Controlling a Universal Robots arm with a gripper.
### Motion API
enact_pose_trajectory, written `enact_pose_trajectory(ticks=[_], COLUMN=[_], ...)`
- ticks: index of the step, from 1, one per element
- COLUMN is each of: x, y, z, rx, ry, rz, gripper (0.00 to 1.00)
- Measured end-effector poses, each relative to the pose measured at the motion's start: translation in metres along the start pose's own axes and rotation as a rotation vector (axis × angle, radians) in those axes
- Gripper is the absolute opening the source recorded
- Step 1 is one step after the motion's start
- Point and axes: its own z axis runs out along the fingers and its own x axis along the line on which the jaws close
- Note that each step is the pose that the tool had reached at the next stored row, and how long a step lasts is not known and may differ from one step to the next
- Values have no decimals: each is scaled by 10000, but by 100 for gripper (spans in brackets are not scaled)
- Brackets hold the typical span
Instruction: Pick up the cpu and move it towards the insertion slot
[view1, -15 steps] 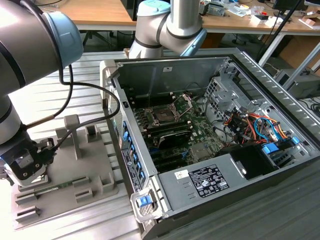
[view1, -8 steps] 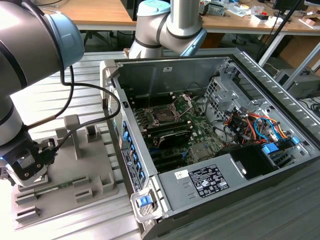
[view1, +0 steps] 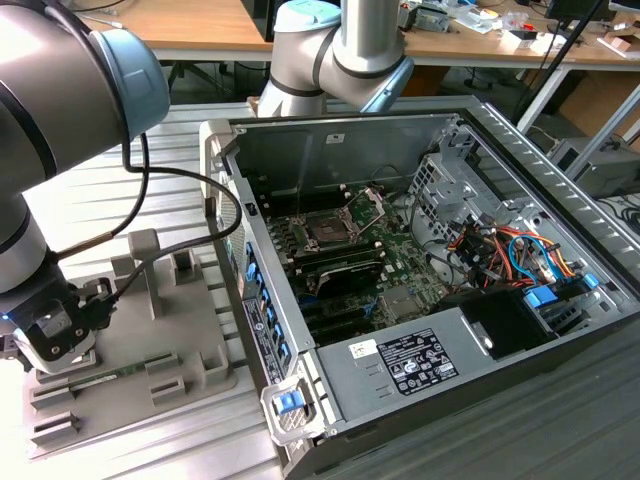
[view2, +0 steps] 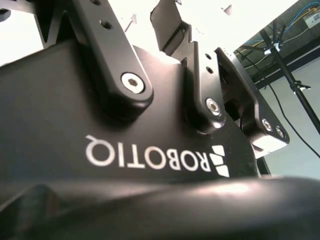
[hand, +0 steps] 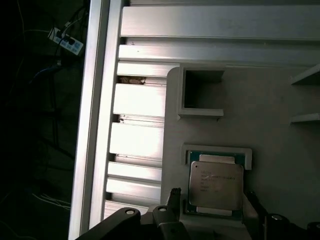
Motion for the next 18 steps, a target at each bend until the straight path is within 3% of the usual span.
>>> enact_pose_trajectory(ticks=[9, 12, 18], x=[-6, -41, -42], y=[6, 107, 108], z=[28, 126, 154], rx=[1, 17, 17], ry=[0, 9, 11], rz=[0, -196, -235], gripper=[60, 60, 60])
